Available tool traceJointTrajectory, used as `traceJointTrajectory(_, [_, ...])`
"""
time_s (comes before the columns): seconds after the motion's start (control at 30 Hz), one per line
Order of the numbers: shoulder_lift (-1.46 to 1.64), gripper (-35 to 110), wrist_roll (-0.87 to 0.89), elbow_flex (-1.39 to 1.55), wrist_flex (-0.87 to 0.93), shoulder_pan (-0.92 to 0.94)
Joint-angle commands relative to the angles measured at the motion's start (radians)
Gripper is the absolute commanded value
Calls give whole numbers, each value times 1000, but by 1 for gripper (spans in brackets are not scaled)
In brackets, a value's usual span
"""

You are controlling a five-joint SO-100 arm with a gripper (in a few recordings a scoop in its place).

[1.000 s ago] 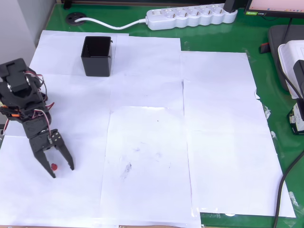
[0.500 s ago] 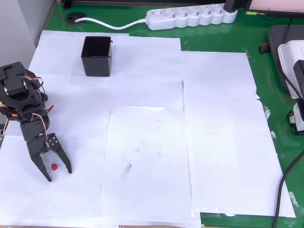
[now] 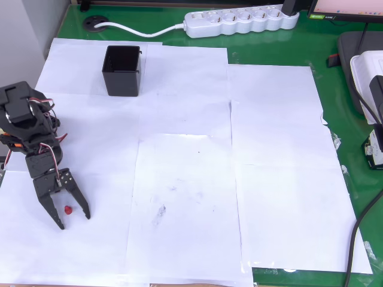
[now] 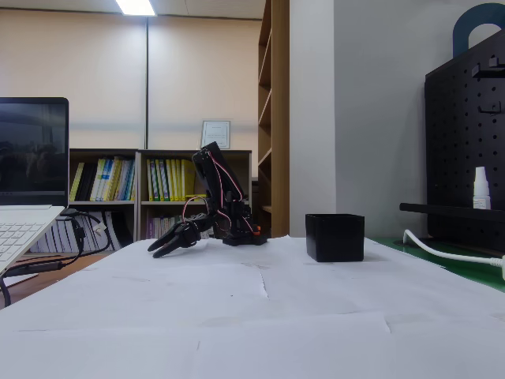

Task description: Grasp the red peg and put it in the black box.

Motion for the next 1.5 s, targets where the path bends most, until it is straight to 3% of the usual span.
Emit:
traceJointTrajectory(0.0, [25, 22, -15, 6, -25, 17])
traceJointTrajectory(1.47, [156, 22, 86, 568, 164, -158])
